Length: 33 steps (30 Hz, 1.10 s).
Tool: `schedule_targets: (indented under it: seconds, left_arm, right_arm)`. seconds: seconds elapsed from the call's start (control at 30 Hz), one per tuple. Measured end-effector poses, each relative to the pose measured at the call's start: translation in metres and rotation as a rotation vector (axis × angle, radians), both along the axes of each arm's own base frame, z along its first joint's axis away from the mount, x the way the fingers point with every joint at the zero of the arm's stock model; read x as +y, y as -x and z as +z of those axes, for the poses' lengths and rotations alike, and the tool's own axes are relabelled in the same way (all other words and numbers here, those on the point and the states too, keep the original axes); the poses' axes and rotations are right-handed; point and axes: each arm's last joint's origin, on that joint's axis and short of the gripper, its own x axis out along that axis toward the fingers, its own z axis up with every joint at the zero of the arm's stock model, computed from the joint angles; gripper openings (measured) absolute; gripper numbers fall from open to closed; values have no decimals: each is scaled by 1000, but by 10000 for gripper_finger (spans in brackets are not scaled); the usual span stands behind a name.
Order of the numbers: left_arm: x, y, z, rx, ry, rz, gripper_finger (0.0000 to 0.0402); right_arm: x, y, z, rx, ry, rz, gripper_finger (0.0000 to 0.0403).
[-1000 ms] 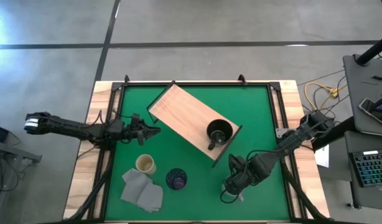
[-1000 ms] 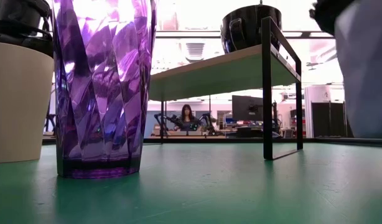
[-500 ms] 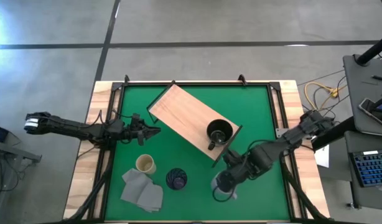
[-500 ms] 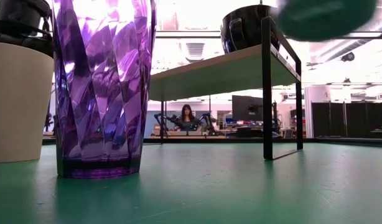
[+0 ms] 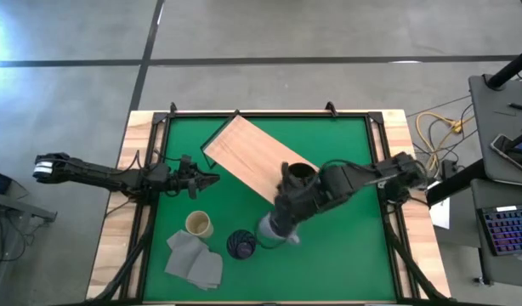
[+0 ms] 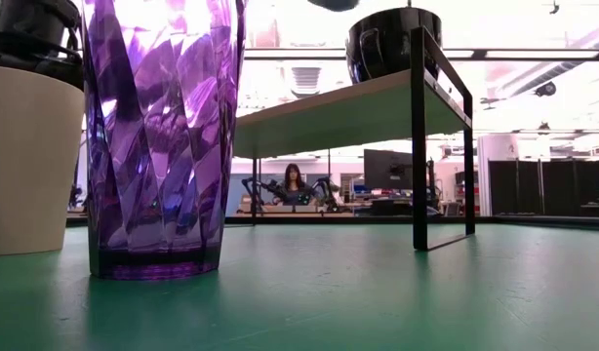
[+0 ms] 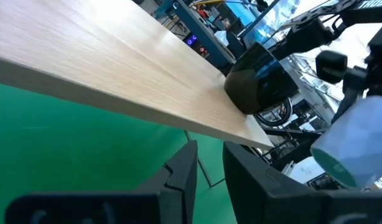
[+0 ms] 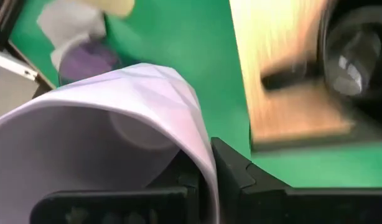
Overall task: Stack small to large cups/mugs on shelf
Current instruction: Put the blue mug on the shelf
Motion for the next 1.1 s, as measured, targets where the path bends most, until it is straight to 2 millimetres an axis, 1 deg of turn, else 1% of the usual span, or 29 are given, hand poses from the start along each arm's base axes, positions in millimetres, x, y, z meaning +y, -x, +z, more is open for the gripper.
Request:
schedule_targets:
  seconds: [0.07,0.17,0.23,0.33,0.4,0.57,0.67,0.8,0.97,1.03,1.1]
  left_arm:
    - [0,0,0,-1,0,0,63]
    - [0,0,0,1,0,0,63]
    - [0,0,-1,2,0,0,63]
    - [0,1,-2,4,0,-2,63]
    - [0,1,-1,1,0,-3,63]
    - [0,1,-2,6,0,-4,63]
    - [0,1,-3,10,0,-4,63]
    - [0,1,-3,10,0,-3,63]
    - [0,1,-1,0,0,-4,63]
    - [0,0,1,-11,1,-3,63]
    - [0,0,9,-62,-1,2,63]
  right_arm:
    - [-12,-12,4,-27,26,3,14]
    - [-35,-28,10,-56,46,-35,13]
    - [-50,-38,8,-90,46,-72,13]
    - [-70,-43,5,-90,43,-152,13]
    - [-81,-42,7,-93,36,-200,13]
    - [-106,-42,17,-158,112,-322,13]
    - [-128,-40,19,-159,166,-365,13]
    - [-161,-36,17,-116,199,-377,13]
    - [-205,-32,12,-89,116,-356,13]
    - [-216,-31,10,-82,91,-341,13]
    - [-222,-30,8,-78,69,-315,13]
